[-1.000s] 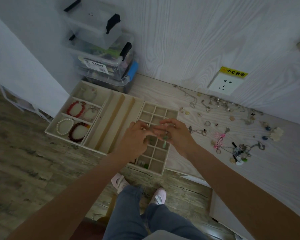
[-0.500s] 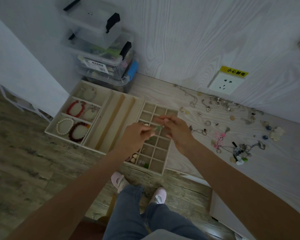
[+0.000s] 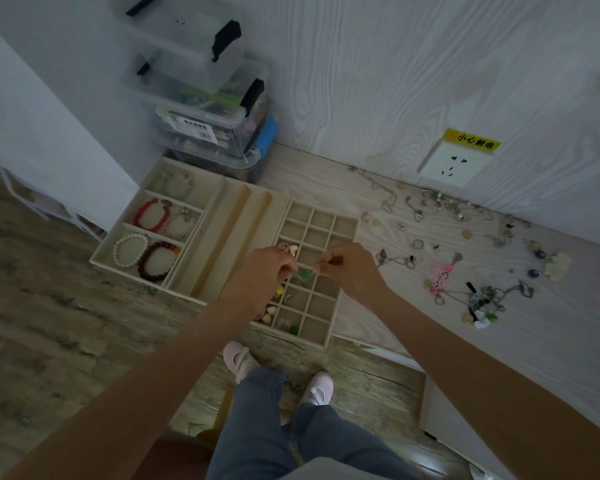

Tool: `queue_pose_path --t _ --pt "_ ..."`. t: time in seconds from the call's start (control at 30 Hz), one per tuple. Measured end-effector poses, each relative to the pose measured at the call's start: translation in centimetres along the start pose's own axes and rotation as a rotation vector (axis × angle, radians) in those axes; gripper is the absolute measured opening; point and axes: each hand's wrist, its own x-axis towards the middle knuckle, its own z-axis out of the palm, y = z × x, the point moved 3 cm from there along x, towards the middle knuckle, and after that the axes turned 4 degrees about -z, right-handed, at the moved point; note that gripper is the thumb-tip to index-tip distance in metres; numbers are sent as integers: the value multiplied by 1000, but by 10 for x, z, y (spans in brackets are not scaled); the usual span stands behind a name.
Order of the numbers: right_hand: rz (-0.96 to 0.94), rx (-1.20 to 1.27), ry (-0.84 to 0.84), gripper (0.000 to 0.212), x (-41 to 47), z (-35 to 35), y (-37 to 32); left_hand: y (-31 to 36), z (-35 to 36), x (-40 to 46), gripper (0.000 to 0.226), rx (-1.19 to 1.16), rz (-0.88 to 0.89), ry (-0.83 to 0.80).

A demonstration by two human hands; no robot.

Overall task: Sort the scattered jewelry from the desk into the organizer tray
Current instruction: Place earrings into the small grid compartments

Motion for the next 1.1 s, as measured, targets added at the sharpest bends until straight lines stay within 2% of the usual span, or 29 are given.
queue_pose_path --t 0.17,0.33,0.43,0.6,0.8,1.1 --pt "-127 -202 -67 17 -4 4 -11 -1 6 3 14 352 31 -23" --pt "-207 -415 -101 20 -3 10 -9 3 7 3 19 381 57 -14" --pt "-226 -456 -81 27 -3 11 -8 3 7 3 19 390 33 -21" --pt "-267 -543 -123 15 -1 16 -13 5 5 2 19 398 1 -53" --pt "-296 -731 -64 19 -1 16 -22 10 4 1 23 462 26 -70" --pt "-280 -716 -77 13 1 23 -20 8 8 4 27 467 60 -104"
